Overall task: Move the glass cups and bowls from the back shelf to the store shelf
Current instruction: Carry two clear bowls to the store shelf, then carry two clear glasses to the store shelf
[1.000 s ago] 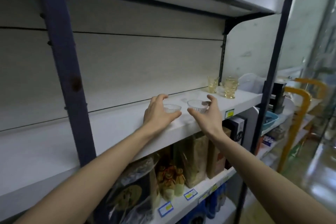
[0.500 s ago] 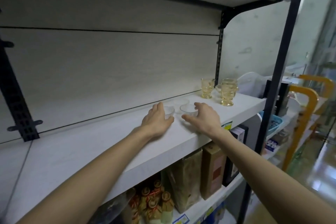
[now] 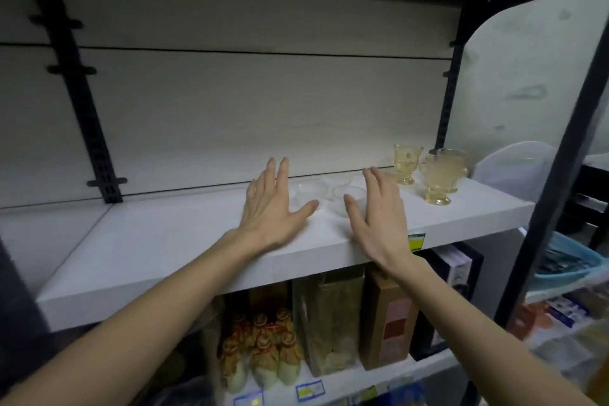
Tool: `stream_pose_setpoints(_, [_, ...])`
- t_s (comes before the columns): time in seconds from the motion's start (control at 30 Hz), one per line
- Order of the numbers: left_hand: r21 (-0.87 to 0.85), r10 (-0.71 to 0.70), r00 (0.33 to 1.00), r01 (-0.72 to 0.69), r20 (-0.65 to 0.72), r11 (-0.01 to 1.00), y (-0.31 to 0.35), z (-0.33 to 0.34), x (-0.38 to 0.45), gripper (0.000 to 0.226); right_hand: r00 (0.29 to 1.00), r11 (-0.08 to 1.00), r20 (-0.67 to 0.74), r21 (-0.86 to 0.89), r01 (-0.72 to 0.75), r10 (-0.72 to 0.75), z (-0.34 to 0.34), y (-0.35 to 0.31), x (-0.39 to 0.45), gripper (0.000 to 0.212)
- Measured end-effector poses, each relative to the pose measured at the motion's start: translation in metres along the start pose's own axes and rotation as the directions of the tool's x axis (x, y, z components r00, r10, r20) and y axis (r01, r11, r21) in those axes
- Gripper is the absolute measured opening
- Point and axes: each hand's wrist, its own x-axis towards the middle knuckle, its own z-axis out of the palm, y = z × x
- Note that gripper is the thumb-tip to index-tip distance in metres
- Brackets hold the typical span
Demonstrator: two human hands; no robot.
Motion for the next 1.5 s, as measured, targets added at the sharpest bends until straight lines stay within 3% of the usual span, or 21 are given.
stream_pose_setpoints(0.2, [0.222, 0.077, 0.982, -0.038, -0.173, 0.974, -0.035, -0.059, -0.086, 0.075, 0.975, 0.976, 0.048, -0.030, 0.217, -0.215, 0.029, -0.069, -0.037, 0.070])
stream_pose_setpoints(0.4, [0.435, 0.230, 0.956, -0.131, -0.184, 0.891, -0.101, -0.120, -0.195, 0.049, 0.913, 0.900, 0.129, 0.268, 0.343, -0.387, 0.056, -0.153, -0.093, 0.064])
stream_pose_setpoints(0.5, [0.520, 0.243, 0.943, -0.094, -0.226, 0.849, -0.141, -0.149, -0.247, 0.041, 0.886, 0.843, 0.121, 0.389, 0.372, -0.447, 0.066, -0.203, -0.126, 0.056])
stream_pose_setpoints(0.57, [0.576, 0.204, 0.947, -0.025, -0.247, 0.817, -0.171, -0.173, -0.280, 0.039, 0.813, 0.768, 0.082, 0.394, 0.505, -0.577, 0.073, -0.242, -0.144, 0.052])
stream_pose_setpoints(0.67, [0.649, 0.042, 0.967, 0.135, -0.249, 0.749, -0.215, -0.217, -0.325, 0.042, 0.564, 0.552, 0.068, 0.327, 0.767, -0.823, 0.090, -0.314, -0.167, 0.051])
stream_pose_setpoints(0.73, [0.664, -0.102, 0.960, 0.256, -0.262, 0.702, -0.243, -0.248, -0.352, 0.048, 0.506, 0.508, 0.092, 0.303, 0.806, -0.858, 0.102, -0.370, -0.181, 0.056])
stream_pose_setpoints(0.87, [0.663, -0.305, 0.899, 0.437, -0.314, 0.608, -0.304, -0.310, -0.405, 0.059, 0.607, 0.620, 0.165, 0.365, 0.695, -0.777, 0.122, -0.477, -0.209, 0.065])
stream_pose_setpoints(1.13, [0.629, -0.576, 0.728, 0.654, -0.372, 0.420, -0.415, -0.404, -0.484, 0.086, 0.572, 0.654, 0.316, 0.369, 0.661, -0.757, 0.158, -0.618, -0.221, 0.068])
stream_pose_setpoints(1.37, [0.483, -0.629, 0.638, 0.762, -0.445, 0.431, -0.489, -0.453, -0.491, 0.075, 0.595, 0.696, 0.361, 0.415, 0.587, -0.718, 0.210, -0.717, -0.197, 0.058])
stream_pose_setpoints(1.43, [0.475, -0.612, 0.653, 0.752, -0.447, 0.457, -0.511, -0.464, -0.484, 0.073, 0.597, 0.701, 0.369, 0.421, 0.576, -0.712, 0.226, -0.743, -0.185, 0.059])
stream_pose_setpoints(1.5, [0.585, -0.531, 0.733, 0.670, -0.425, 0.456, -0.538, -0.472, -0.476, 0.071, 0.609, 0.696, 0.342, 0.427, 0.578, -0.716, 0.248, -0.765, -0.173, 0.057])
